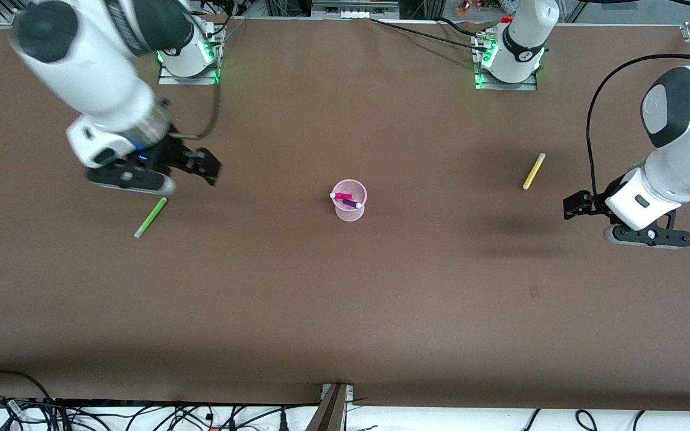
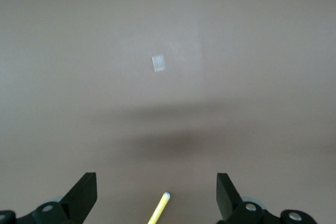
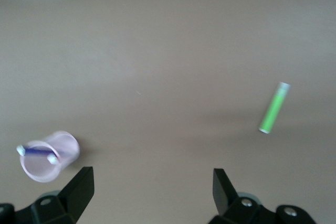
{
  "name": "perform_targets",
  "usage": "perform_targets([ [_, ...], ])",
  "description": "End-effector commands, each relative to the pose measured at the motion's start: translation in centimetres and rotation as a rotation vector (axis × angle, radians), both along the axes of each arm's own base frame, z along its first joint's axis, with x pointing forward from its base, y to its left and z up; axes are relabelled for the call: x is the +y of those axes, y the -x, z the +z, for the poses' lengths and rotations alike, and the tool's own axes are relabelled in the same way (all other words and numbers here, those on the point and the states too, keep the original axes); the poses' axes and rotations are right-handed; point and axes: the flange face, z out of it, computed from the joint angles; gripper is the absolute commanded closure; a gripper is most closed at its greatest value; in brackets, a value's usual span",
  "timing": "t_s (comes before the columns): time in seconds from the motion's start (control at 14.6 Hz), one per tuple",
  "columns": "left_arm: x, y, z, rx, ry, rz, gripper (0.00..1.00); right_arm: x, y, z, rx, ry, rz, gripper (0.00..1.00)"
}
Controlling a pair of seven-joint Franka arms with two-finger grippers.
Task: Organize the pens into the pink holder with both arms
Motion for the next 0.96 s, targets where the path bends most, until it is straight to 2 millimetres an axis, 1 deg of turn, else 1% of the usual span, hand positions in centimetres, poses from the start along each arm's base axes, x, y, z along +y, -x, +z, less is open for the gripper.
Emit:
perform_targets([
  [0.0, 0.1, -0.7, 4.5, -0.068, -0.008, -0.007, 0.0, -6.7, 1.8, 2.8, 0.05, -0.035, 0.076, 0.0],
  [0.07, -0.2, -0.6, 5.2, -0.059, -0.007, -0.012, 0.0, -8.7, 2.3, 3.4, 0.071, -0.039, 0.09, 0.0],
  [0.14, -0.3, -0.5, 5.8, -0.056, -0.006, -0.013, 0.0, -11.3, 2.4, 3.8, 0.082, -0.043, 0.085, 0.0],
  [0.21, -0.3, -0.3, 6.2, -0.048, -0.001, -0.017, 0.0, -12.3, 2.5, 4.0, 0.077, -0.045, 0.122, 0.0],
  [0.27, -0.5, -0.3, 6.7, -0.051, 0.001, -0.021, 0.0, -13.8, 2.4, 4.3, 0.068, -0.045, 0.139, 0.0],
  [0.34, -1.1, -0.2, 7.0, -0.044, 0.003, -0.03, 0.0, -14.8, 2.3, 4.4, 0.064, -0.017, 0.14, 0.0],
  [0.41, -1.7, -0.1, 7.1, -0.03, 0.003, -0.036, 0.0, -14.8, 2.3, 4.6, 0.06, 0.034, 0.156, 0.0],
  [0.48, -2.2, 0.0, 7.2, -0.031, 0.005, -0.044, 0.0, -14.4, 2.5, 4.7, 0.067, 0.053, 0.169, 0.0],
  [0.55, -2.5, 0.0, 7.2, -0.031, 0.006, -0.045, 0.0, -14.8, 2.5, 4.7, 0.074, 0.056, 0.161, 0.0],
  [0.75, -2.6, 0.3, 7.4, -0.014, -0.007, -0.056, 0.0, -15.1, 2.5, 5.1, 0.07, 0.059, 0.158, 0.0],
  [0.89, -3.7, 0.5, 7.4, -0.003, -0.003, -0.073, 0.0, -15.2, 2.6, 5.1, 0.073, 0.06, 0.167, 0.0],
])
